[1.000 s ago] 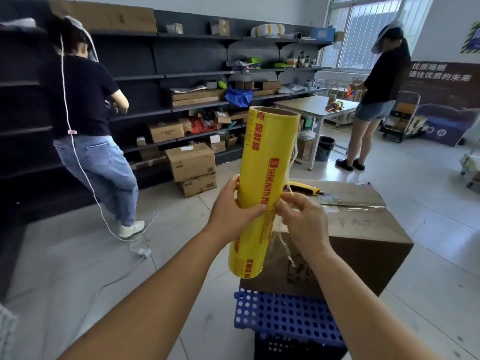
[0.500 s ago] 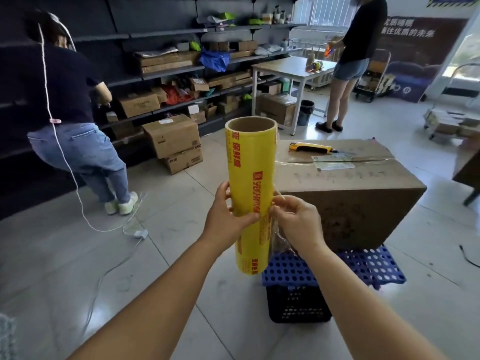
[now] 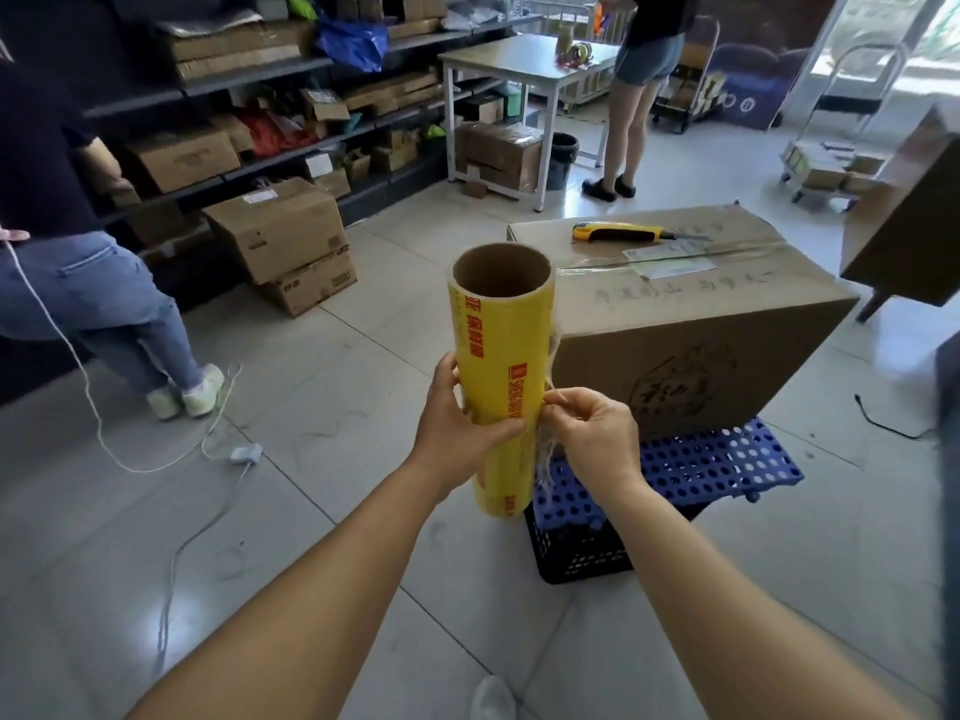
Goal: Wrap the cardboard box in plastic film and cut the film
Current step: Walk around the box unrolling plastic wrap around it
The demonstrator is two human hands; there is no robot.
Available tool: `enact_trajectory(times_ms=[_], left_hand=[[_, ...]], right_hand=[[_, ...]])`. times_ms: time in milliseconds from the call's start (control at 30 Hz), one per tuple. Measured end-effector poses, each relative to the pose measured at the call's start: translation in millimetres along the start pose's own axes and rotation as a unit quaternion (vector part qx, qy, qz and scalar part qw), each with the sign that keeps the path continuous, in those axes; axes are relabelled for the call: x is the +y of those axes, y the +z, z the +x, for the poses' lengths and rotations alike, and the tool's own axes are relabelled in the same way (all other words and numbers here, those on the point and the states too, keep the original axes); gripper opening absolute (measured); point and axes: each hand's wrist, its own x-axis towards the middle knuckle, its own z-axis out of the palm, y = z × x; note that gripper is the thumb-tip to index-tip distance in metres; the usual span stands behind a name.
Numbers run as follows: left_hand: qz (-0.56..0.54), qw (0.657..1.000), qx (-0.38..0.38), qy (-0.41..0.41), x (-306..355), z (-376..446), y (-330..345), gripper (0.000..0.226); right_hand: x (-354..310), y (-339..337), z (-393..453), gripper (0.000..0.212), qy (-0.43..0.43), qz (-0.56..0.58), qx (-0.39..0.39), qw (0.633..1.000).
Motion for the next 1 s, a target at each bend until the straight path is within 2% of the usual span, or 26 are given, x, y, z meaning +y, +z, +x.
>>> enact_trajectory(times_ms=[433, 767, 1000], left_hand=[[0.012, 0.998, -0.054, -0.034, -39, 87, 28, 0.086], [0.011, 0.997, -0.051, -0.048, -76, 116, 33, 0.087], [0.01, 0.997, -0.061, -0.056, -92, 124, 35, 0.088]], right_hand=[[60, 13, 77, 0.007, 0.077, -0.028, 0.05, 0.995], [86, 24, 103, 0.01, 0.098, -0.086, 0.071, 0.989], [100, 28, 107, 0.003, 0.119, -0.123, 0.128, 0.977]])
